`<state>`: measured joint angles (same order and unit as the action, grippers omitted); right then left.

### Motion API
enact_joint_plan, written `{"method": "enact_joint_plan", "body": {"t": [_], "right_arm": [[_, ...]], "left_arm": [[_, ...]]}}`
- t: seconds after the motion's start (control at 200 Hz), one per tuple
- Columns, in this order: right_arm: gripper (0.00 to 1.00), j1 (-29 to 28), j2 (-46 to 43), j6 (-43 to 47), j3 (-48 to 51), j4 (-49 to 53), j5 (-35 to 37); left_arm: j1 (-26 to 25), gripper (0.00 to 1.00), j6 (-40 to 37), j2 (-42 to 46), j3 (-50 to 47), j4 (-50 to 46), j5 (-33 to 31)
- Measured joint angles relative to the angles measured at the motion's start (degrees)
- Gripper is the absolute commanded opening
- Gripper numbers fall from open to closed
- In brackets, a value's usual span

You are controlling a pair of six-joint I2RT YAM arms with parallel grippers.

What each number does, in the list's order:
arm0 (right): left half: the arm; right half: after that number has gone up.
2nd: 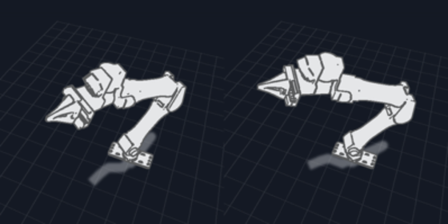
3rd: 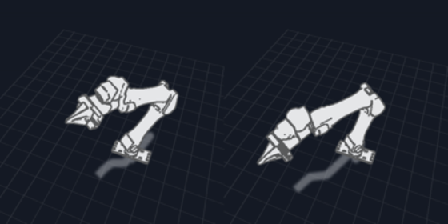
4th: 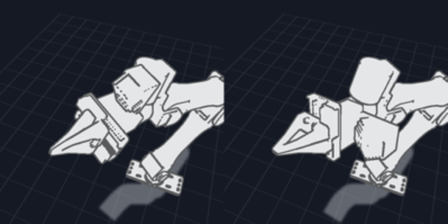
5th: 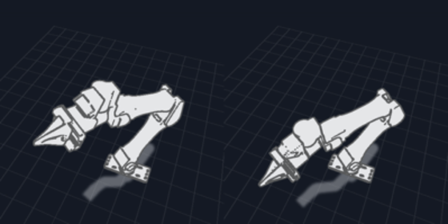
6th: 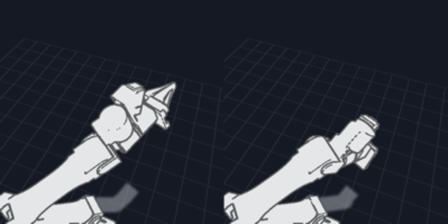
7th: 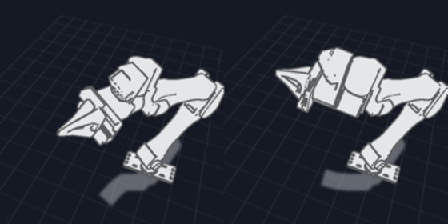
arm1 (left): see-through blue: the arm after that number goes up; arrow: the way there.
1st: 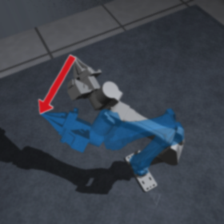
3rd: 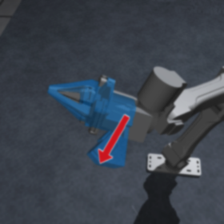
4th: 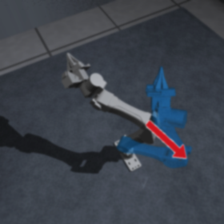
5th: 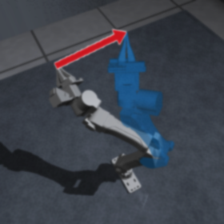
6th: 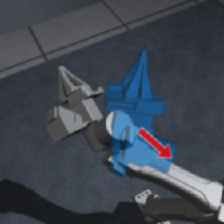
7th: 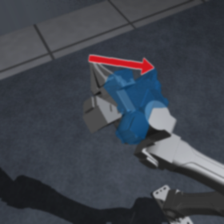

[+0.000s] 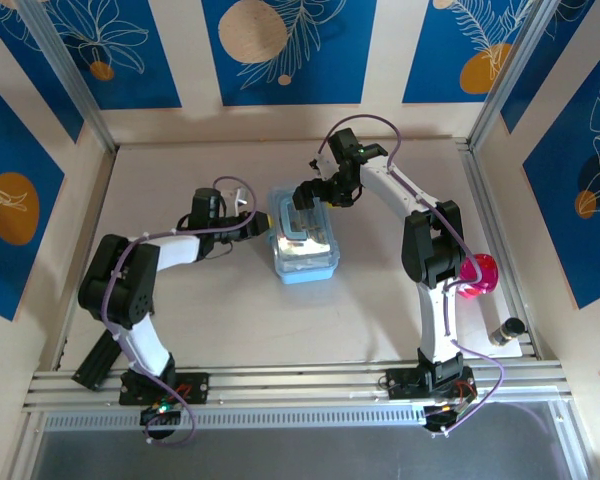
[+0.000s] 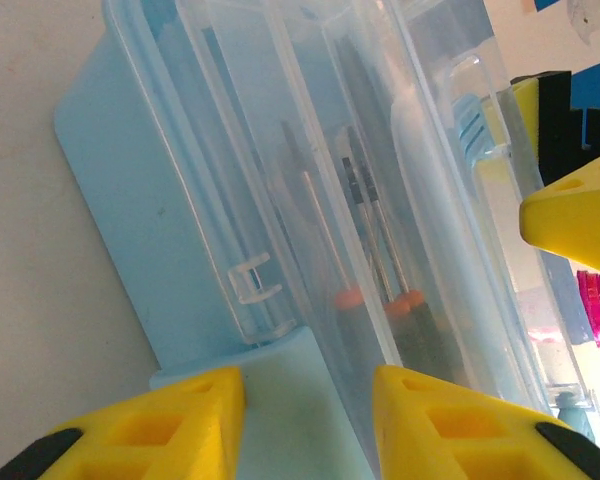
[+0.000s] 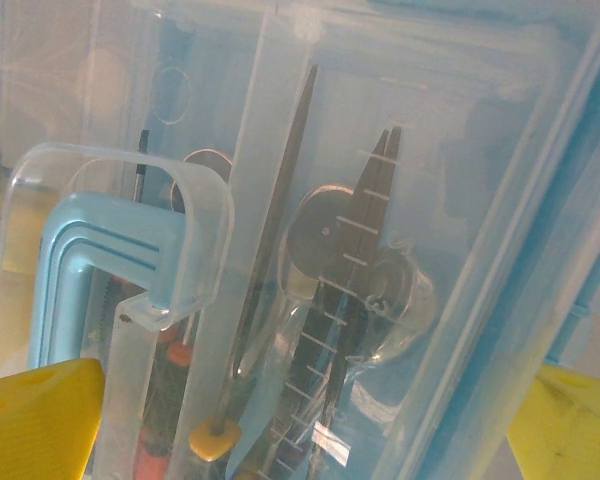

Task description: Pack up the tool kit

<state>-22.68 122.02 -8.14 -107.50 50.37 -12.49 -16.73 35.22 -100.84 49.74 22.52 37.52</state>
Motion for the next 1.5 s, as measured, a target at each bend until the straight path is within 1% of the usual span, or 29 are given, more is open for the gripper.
{"method": "enact_joint_plan", "body": {"t": [0.67,0.995,1.501], "right_arm": [[0.99,0.0,-0.02,0.2,0.0,0.02,-0.17],[0.99,-0.02,-0.09,0.2,0.0,0.44,0.07],[0.99,0.0,0.13,-0.26,-2.03,4.04,3.06]], "left_arm": [[-0.26,0.37,1.84,-1.97,-2.93,7.32,0.0],[-0.24,0.36,4.66,-4.09,-4.76,15.06,1.05],[-0.26,0.36,11.23,-11.26,-4.76,30.64,3.39]]}}
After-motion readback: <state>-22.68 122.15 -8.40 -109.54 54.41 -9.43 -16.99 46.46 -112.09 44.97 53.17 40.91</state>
